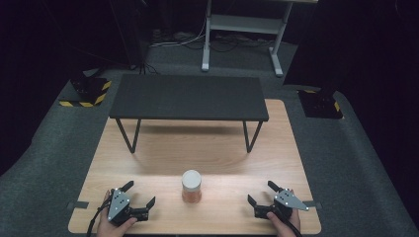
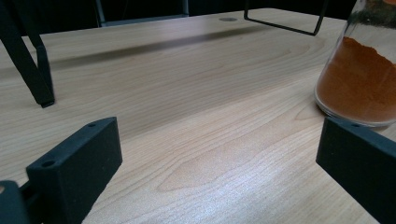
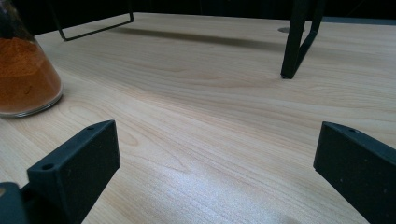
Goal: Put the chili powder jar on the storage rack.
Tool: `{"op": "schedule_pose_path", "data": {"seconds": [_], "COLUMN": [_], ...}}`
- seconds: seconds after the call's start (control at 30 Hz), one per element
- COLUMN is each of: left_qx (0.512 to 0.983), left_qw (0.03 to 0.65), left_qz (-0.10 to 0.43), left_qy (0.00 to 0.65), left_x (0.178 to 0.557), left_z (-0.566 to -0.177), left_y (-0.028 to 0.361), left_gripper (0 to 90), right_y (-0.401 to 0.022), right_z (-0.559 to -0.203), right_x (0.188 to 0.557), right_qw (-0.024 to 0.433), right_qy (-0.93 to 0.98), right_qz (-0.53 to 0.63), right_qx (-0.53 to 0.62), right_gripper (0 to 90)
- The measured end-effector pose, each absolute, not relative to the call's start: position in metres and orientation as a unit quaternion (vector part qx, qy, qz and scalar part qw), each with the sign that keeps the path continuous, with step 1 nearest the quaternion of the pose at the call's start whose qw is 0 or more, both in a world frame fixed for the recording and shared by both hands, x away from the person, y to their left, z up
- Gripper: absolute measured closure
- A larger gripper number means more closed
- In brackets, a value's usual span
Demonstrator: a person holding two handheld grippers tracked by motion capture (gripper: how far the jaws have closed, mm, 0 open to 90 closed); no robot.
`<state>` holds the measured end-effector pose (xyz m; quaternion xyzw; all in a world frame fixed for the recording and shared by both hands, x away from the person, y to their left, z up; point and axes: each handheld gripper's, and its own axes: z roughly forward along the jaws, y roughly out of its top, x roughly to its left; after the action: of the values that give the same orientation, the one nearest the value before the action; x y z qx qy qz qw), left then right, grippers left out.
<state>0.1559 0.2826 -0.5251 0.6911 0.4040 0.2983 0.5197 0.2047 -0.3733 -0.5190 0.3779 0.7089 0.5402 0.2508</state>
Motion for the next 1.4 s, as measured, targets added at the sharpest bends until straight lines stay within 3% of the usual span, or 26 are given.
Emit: {"op": "schedule_pose_path", "data": {"seconds": [0.6, 1.4], "left_qx": [0.667, 0.662], "left_qw": [0.551, 0.607], "left_qz": [0.306, 0.304], "left_qy": [0.396, 0.319], "left_x": [0.149, 0.142], "left_z": [-0.521, -0.484], "left_y": [0.286, 0.257], "left_gripper": [0.5, 0.5], "right_y": [-0.375, -0.375], "right_z": [-0.519, -0.520], "right_x": [0.206, 0.206], "right_qw": [0.245, 0.246], "right_qy": [0.710, 0.709], "right_qz": [0.544, 0.544], "right_qx": [0.374, 0.376], "right_gripper": [0.1, 0.1]}}
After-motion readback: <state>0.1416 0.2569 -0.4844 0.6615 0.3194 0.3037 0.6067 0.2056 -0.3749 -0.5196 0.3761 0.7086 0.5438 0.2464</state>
